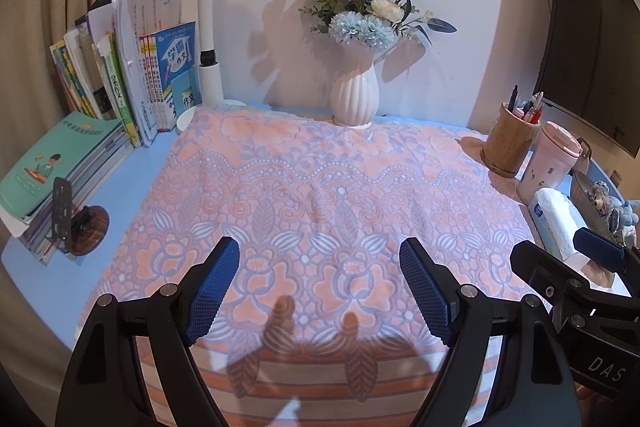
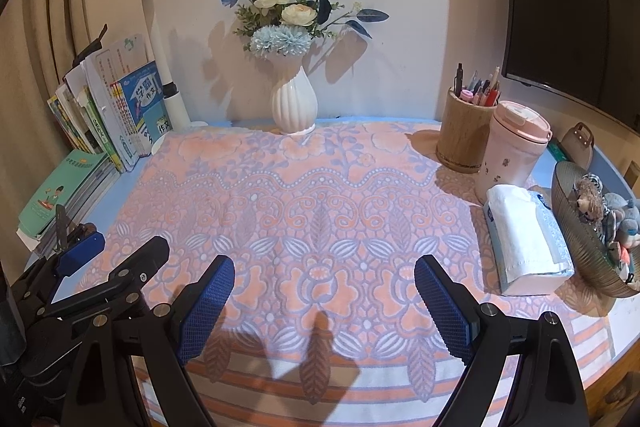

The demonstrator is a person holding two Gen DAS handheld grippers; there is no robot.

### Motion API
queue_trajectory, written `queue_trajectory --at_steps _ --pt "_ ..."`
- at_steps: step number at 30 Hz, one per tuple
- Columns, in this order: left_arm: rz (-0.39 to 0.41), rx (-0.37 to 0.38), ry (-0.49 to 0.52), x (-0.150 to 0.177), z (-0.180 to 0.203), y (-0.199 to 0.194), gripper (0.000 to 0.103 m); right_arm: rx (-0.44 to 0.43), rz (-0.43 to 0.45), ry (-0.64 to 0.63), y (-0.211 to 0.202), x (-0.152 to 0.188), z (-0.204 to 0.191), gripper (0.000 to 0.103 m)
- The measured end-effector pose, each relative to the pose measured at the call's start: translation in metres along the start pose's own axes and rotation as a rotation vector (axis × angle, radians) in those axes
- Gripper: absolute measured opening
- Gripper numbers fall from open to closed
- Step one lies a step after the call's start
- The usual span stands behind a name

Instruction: Organize soft objects

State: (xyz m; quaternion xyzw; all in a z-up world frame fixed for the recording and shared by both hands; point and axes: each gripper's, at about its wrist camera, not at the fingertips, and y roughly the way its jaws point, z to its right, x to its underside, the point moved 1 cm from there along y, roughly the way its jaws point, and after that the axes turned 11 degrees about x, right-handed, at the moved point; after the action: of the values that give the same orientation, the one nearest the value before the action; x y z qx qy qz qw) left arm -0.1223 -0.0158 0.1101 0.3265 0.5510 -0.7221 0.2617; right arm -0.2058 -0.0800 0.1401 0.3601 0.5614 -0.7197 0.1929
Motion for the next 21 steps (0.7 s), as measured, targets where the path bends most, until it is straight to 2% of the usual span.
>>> queue_trajectory --at_steps 21 --pt "-0.010 -0.001 -0.003 0.0046 -0.0037 0.0044 0.081 -0.007 -0.014 -0.001 0.0055 0.0033 -0.0009 0.091"
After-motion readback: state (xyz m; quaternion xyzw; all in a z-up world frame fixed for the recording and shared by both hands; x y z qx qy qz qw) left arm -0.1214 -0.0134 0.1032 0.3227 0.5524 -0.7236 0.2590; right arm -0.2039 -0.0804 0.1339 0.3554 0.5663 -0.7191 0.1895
